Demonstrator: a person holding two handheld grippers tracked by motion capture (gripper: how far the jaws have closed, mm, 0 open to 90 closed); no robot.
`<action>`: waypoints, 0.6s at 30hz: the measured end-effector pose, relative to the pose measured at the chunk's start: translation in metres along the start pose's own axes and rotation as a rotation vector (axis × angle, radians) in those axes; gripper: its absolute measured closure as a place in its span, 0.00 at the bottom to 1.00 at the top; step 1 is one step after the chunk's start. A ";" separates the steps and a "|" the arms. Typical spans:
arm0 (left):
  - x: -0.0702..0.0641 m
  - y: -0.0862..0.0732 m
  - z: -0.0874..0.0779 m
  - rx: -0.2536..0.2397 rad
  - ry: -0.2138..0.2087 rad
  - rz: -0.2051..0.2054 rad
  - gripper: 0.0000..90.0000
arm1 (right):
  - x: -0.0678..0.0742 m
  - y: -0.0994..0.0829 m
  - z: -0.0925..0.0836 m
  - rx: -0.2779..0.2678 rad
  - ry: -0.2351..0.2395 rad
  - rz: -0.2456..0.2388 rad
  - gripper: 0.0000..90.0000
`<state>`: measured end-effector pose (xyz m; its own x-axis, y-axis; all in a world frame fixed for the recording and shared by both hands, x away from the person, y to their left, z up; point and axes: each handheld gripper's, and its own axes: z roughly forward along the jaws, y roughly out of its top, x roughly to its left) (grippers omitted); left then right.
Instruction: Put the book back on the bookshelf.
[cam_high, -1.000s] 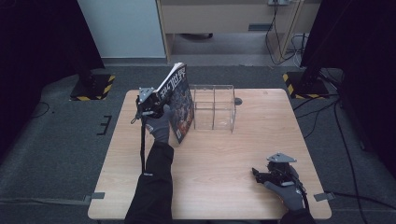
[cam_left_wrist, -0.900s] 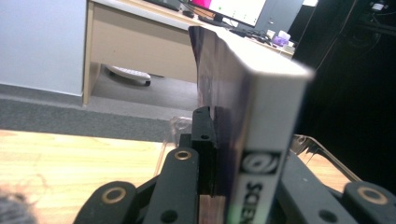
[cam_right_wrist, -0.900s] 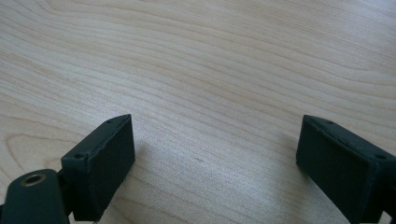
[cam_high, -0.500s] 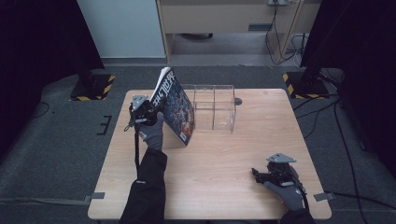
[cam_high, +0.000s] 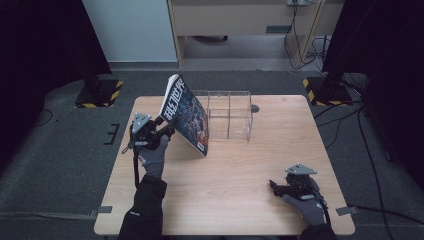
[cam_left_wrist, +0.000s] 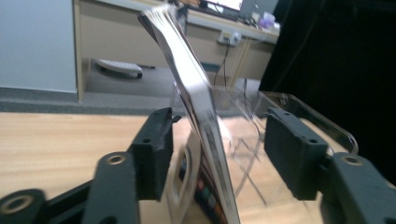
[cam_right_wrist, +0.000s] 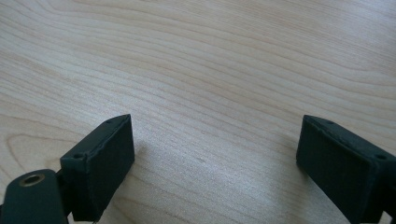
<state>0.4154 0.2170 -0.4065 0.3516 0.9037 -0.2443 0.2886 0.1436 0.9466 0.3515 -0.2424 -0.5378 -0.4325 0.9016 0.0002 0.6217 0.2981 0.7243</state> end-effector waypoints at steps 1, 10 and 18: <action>-0.001 -0.003 -0.005 0.009 -0.003 0.006 0.44 | 0.000 0.000 0.000 0.000 -0.001 0.001 0.13; 0.002 -0.038 -0.042 0.113 -0.015 0.048 0.34 | 0.002 0.000 -0.001 -0.014 0.000 -0.003 0.12; 0.017 -0.078 -0.060 0.266 0.024 0.041 0.30 | -0.002 0.002 -0.005 -0.028 -0.006 0.012 0.12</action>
<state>0.3458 0.2448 -0.4718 0.3478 0.9162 -0.1989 0.4998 -0.0017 0.8661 0.3500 -0.2455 -0.5328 -0.4211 0.9070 0.0049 0.6084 0.2784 0.7432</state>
